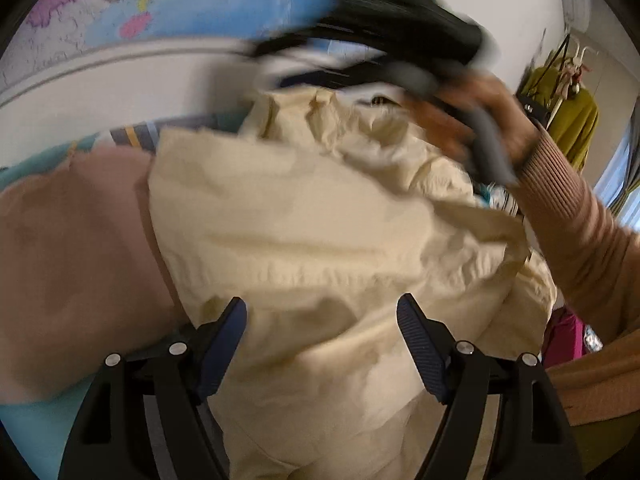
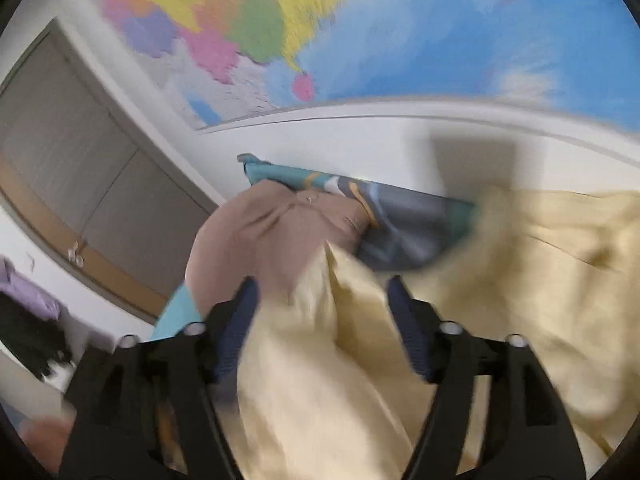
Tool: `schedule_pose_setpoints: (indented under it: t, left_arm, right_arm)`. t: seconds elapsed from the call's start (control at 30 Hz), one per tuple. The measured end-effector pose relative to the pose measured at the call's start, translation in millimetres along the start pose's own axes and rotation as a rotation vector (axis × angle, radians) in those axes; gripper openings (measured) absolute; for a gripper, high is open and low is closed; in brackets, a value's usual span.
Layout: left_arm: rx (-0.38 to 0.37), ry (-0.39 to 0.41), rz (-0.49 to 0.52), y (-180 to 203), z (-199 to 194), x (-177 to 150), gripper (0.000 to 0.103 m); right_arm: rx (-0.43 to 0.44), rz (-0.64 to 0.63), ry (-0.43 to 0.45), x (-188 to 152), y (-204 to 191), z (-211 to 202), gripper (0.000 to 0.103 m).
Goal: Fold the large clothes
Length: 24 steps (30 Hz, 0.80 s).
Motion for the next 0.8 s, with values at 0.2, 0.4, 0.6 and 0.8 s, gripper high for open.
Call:
schedule_pose_setpoints:
  t: [0.2,0.4,0.6,0.8]
  left_arm:
    - [0.037,0.008,0.028,-1,10,28,0.075]
    - [0.066,-0.015,0.003,-17,28,52,0.075]
    - [0.085,-0.034,-0.040,-24,46,62,0.075]
    - [0.149,-0.011,-0.035,-21,39,72,0.075]
  right_arm:
    - [-0.225,0.019,0.036,-97,37,-114,0.089]
    - [-0.173,0.166,0.005,-215,51,-166,0.095]
    - [-0.198,0.111,-0.029,-253,44,-147,0.057]
    - [-0.281,0.023,0.250,-192,26,-209,0.030]
Point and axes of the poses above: each gripper's, at about its wrist camera, not at the fingertips, and z roughly the way its jaws point, y to its right, x to its top, the point moved 8 cm from there along z, roughly the way its jaws point, and after that the axes turned 1 degree about x, right-handed, at the moved point
